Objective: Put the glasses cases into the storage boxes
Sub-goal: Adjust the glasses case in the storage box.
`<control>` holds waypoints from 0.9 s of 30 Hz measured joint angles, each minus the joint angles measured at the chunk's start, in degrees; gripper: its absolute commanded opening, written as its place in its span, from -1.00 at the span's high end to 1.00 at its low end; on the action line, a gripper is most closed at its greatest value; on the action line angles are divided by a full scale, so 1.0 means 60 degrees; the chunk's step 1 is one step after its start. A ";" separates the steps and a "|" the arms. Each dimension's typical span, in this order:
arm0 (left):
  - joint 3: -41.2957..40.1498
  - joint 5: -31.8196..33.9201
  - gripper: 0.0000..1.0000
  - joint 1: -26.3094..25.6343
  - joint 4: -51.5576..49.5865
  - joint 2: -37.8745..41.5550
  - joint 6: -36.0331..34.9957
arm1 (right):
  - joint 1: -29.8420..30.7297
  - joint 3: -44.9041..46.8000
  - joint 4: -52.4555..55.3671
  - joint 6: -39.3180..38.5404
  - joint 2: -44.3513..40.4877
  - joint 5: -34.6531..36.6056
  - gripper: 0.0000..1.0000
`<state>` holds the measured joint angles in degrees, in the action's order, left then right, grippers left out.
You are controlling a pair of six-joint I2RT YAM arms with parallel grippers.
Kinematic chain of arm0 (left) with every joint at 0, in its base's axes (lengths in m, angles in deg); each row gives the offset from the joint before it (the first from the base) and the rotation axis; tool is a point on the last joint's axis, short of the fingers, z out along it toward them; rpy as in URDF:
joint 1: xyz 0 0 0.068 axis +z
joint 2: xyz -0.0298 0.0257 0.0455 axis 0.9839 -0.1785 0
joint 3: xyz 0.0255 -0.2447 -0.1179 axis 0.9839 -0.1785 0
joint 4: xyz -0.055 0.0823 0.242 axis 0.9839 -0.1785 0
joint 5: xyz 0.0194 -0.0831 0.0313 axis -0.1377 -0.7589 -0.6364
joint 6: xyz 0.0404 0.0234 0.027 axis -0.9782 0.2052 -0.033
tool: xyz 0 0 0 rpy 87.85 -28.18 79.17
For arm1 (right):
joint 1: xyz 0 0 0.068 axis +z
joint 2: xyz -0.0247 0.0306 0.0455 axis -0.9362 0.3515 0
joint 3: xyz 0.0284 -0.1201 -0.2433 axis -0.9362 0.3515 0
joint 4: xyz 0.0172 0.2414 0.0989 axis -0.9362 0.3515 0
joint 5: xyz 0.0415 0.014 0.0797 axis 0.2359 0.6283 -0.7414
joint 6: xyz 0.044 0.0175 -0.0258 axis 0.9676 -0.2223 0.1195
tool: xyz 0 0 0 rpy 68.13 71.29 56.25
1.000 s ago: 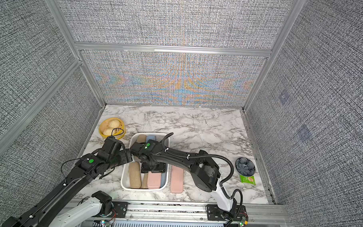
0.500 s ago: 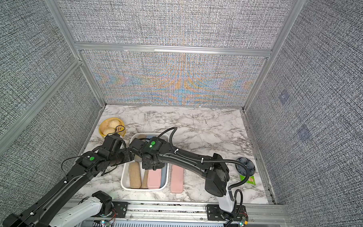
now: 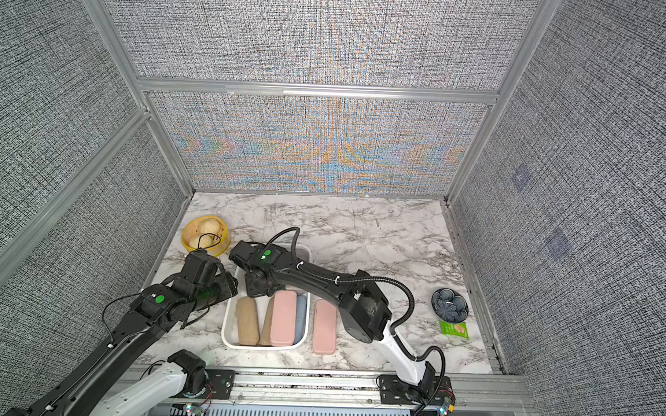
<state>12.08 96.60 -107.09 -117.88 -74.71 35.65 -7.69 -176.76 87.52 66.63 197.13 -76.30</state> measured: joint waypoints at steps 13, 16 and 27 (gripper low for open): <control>-0.0408 -0.0109 -0.20 0.0007 -0.0011 -0.0069 -0.0058 | -0.0601 -0.0838 -0.0015 -0.0630 0.0499 0.0204 0.77; -0.0412 -0.0149 -0.22 0.0007 -0.0015 -0.0109 -0.0084 | -0.0667 -0.1067 0.0080 -0.0739 0.0554 0.0433 0.74; -0.0186 -0.1005 -0.36 0.0000 0.0259 -0.0565 -0.0273 | -0.0721 -0.1337 0.0423 -0.1129 -0.0357 0.1224 0.07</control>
<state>10.96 90.57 -107.09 -116.33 -78.09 34.01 -12.01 -184.78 90.05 59.86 194.99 -68.96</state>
